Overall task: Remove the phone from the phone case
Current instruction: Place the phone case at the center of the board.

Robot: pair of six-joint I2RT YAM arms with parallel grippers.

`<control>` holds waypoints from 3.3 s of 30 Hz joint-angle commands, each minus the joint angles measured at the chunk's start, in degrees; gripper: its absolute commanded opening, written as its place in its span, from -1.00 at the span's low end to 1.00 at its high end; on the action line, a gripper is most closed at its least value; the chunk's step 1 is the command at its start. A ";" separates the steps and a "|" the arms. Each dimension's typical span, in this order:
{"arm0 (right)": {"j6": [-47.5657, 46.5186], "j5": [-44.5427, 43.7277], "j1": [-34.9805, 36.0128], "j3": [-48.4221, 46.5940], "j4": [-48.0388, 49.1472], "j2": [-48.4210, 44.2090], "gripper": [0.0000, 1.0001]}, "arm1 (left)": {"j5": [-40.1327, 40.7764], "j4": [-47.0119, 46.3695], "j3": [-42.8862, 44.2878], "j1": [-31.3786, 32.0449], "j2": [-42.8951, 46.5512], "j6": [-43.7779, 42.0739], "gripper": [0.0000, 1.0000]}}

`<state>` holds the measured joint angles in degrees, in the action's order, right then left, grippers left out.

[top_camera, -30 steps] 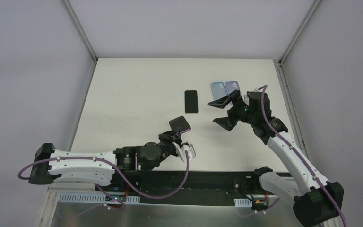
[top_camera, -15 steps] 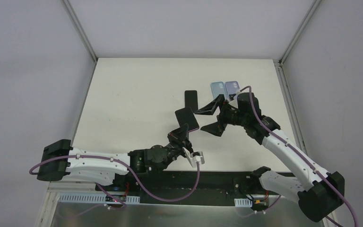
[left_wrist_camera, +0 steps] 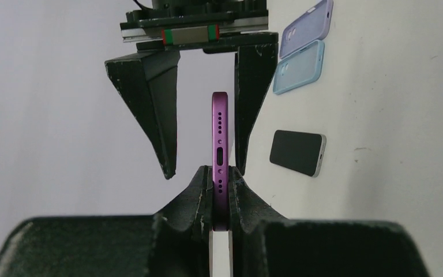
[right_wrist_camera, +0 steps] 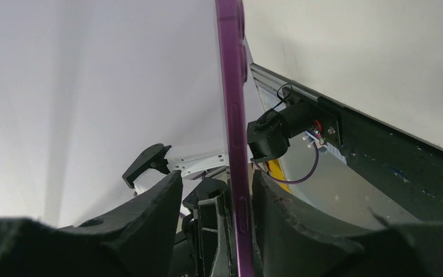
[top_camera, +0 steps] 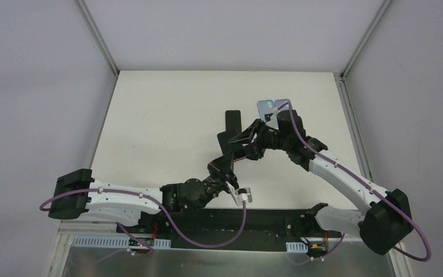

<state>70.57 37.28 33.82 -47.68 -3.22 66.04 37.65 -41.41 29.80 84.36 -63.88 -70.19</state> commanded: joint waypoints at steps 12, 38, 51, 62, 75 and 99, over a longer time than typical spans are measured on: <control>6.47 2.57 1.55 1.34 17.54 -1.22 -1.00 | -1.45 -7.99 0.94 0.68 0.50 2.69 -0.94; -27.85 -19.85 -1.74 7.32 4.37 -30.80 -1.00 | -19.70 28.87 9.82 -15.32 13.49 69.42 0.54; -30.94 -15.50 2.03 18.58 22.26 -37.57 -1.00 | -51.02 19.14 14.73 -26.71 8.41 99.41 0.64; -29.08 -14.86 4.52 22.72 33.11 -36.58 -1.00 | -49.23 11.12 9.71 -32.68 10.49 108.39 0.69; -27.90 -14.23 6.24 24.58 41.10 -33.68 -1.00 | -57.38 0.48 11.51 -34.91 2.05 116.03 0.61; -27.62 -17.28 6.37 25.70 32.55 -34.26 0.20 | -60.68 -6.93 11.60 -37.63 -2.17 121.80 -1.00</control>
<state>43.72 21.39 39.97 -18.85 35.35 33.19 -22.44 -46.54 40.18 48.56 -66.70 53.28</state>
